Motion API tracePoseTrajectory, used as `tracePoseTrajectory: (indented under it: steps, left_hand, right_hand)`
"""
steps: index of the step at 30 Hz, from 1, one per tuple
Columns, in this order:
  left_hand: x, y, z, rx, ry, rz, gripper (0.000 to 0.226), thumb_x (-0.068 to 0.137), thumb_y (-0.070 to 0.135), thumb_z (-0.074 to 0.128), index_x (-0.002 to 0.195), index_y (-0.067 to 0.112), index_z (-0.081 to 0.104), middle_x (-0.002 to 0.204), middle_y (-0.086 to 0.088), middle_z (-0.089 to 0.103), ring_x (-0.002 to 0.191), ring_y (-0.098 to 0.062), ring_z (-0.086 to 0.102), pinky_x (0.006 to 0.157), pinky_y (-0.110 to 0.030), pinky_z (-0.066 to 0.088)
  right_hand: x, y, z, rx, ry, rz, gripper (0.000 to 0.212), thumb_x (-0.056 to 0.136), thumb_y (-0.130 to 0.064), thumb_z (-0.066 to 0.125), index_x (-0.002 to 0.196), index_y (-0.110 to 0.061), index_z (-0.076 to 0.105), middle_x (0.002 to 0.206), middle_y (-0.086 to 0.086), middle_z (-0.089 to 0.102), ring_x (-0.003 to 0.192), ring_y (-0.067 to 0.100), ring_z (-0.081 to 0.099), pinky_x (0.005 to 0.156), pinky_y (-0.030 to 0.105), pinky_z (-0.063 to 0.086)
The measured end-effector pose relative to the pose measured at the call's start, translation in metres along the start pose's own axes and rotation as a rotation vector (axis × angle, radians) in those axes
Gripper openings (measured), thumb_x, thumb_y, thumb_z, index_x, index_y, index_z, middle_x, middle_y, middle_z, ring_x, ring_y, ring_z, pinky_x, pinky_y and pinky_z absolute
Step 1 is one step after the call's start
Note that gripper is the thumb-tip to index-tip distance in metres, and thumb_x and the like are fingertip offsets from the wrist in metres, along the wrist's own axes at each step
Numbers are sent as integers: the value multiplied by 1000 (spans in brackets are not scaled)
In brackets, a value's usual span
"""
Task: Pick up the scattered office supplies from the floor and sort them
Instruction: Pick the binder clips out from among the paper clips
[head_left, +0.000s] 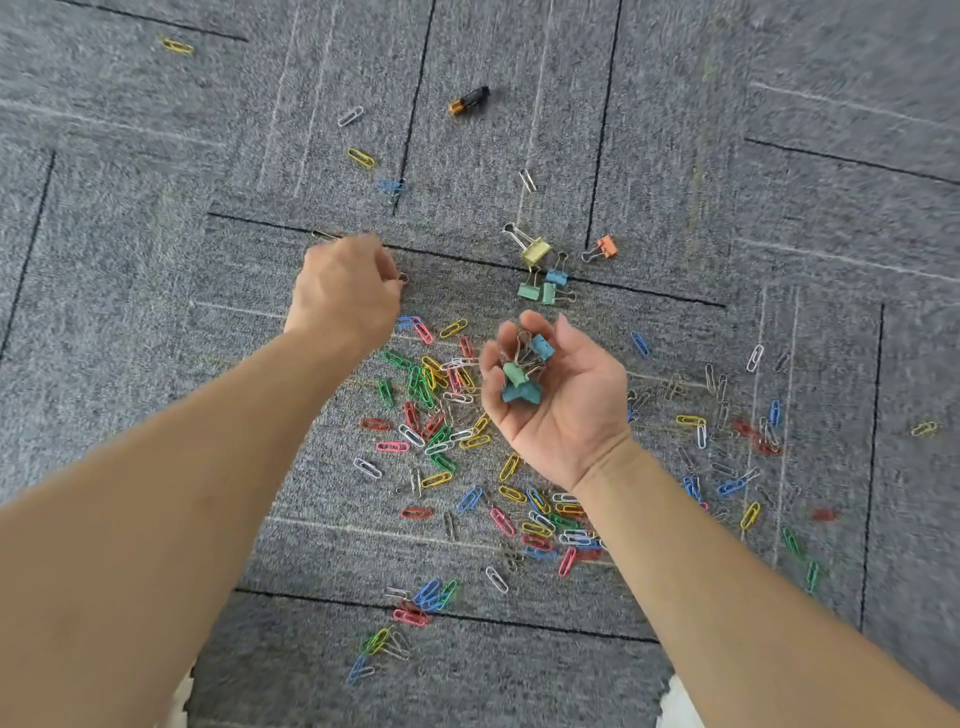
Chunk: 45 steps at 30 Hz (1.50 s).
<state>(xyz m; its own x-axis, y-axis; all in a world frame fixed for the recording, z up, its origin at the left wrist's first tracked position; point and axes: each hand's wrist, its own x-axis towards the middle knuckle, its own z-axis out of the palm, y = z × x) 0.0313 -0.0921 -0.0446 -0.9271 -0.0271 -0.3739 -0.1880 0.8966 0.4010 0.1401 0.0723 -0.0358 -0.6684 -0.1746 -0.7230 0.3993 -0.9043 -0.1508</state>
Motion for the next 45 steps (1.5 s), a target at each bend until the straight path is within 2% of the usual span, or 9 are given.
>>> tracePoseTrajectory:
  steps: [11, 15, 17, 21, 25, 30, 37, 41, 45]
  left_hand:
    - [-5, 40, -9, -277, -237, 47, 36, 86, 8, 69, 119, 20, 59, 106, 4, 63, 81, -15, 64, 61, -28, 56]
    - [-8, 77, -7, -698, -610, -256, 14, 96, -2, 52, 103, 5, 61, 93, -10, 62, 74, -17, 62, 60, -24, 59]
    - [-6, 87, 2, -802, -624, -346, 16, 97, -3, 47, 94, 4, 61, 81, -10, 59, 64, -14, 54, 55, -24, 52]
    - [11, 95, 22, -522, -315, -19, 23, 93, 25, 63, 114, 15, 62, 95, -1, 62, 69, -7, 54, 62, -23, 47]
    - [17, 102, 31, 79, -368, 375, 67, 80, 39, 78, 139, 30, 48, 126, -1, 51, 101, -17, 58, 84, -28, 49]
    - [21, 95, 32, 167, -373, 416, 44, 77, 40, 78, 114, 28, 57, 129, -4, 50, 106, -23, 54, 94, -37, 44]
    - [8, 64, 43, 343, -235, 568, 31, 99, 38, 53, 115, 12, 51, 99, -7, 56, 73, -20, 59, 68, -36, 58]
    - [4, 57, 48, 397, -237, 604, 17, 106, 21, 37, 108, 9, 48, 75, -2, 49, 57, -13, 52, 50, -25, 43]
    - [5, 50, 52, 280, -184, 495, 9, 99, 25, 46, 96, 17, 43, 82, -2, 55, 64, -14, 54, 54, -28, 48]
  right_hand:
    - [-5, -28, -18, -2, 138, -87, 32, 97, -36, 47, 84, -13, 65, 83, 7, 65, 72, 21, 59, 57, 26, 50]
    - [-7, -32, -21, 40, 197, -123, 31, 97, -35, 49, 85, -12, 65, 83, 8, 65, 72, 22, 60, 58, 27, 51]
    - [-9, -35, -22, 69, 211, -147, 30, 97, -35, 49, 85, -12, 65, 81, 8, 65, 70, 22, 60, 57, 27, 50]
    - [-13, -40, -28, 93, 226, -170, 30, 98, -33, 48, 86, -11, 65, 83, 8, 65, 71, 22, 60, 58, 27, 48]
    - [-16, -43, -31, 97, 254, -180, 32, 98, -33, 48, 84, -10, 66, 84, 10, 65, 73, 23, 58, 59, 28, 47]
    - [-14, -47, -32, 90, 276, -171, 31, 98, -33, 48, 86, -10, 65, 85, 11, 65, 74, 23, 58, 60, 29, 47]
    - [-5, -44, -25, 69, 261, -173, 34, 98, -34, 47, 83, -11, 66, 81, 10, 64, 70, 22, 58, 58, 28, 46]
    - [-2, -40, -21, 70, 241, -164, 35, 98, -34, 47, 83, -10, 67, 81, 10, 65, 70, 22, 59, 59, 28, 47]
    - [-1, -38, -19, 66, 236, -158, 35, 98, -34, 48, 81, -9, 67, 80, 11, 65, 69, 22, 58, 58, 28, 47]
